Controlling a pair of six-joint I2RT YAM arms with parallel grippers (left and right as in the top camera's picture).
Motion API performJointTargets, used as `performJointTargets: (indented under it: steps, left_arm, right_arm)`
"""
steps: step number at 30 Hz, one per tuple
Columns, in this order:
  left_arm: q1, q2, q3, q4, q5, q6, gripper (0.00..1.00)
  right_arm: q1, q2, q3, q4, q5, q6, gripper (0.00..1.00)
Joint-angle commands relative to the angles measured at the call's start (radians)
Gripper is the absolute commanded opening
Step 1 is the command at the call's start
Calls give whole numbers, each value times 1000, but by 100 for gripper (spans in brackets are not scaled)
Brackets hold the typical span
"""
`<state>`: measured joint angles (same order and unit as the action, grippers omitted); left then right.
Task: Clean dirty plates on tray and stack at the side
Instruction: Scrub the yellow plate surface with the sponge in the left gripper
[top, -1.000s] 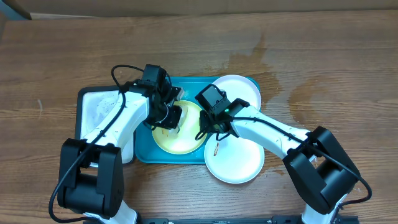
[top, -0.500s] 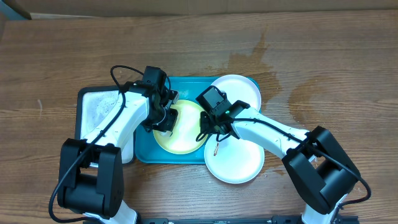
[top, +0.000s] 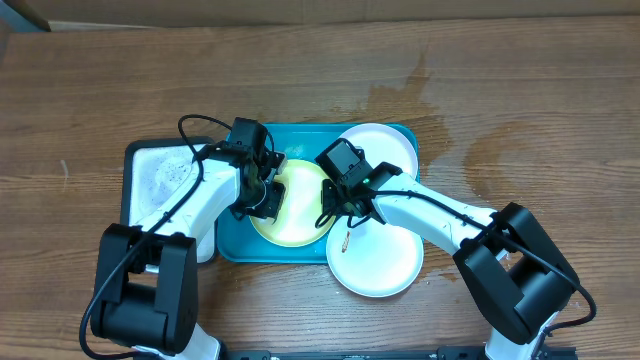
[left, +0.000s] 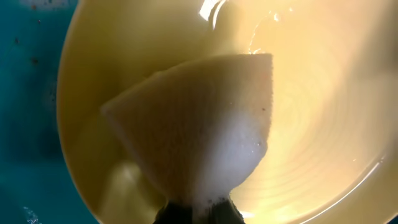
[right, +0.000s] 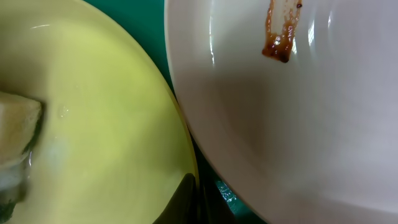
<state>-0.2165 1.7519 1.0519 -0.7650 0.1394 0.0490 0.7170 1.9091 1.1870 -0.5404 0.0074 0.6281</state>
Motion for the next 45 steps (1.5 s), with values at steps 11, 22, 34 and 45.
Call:
performJointTargets:
  steps: [11,22,34,45]
  left_arm:
    - [-8,-15,-95,47,33,59,4]
    - [-8,-15,-224,236,-98,50,4]
    - [-8,-15,-233,316,-172,40,4]
    - [-8,-15,-233,338,-181,40,4]
  right_arm:
    - [8,23,-9,14,-11,-2,4]
    - [8,46,-9,21,-11,-3,4]
    - [8,46,-9,16,-11,-3,4]
    - [8,51,-9,14,-29,-3,4]
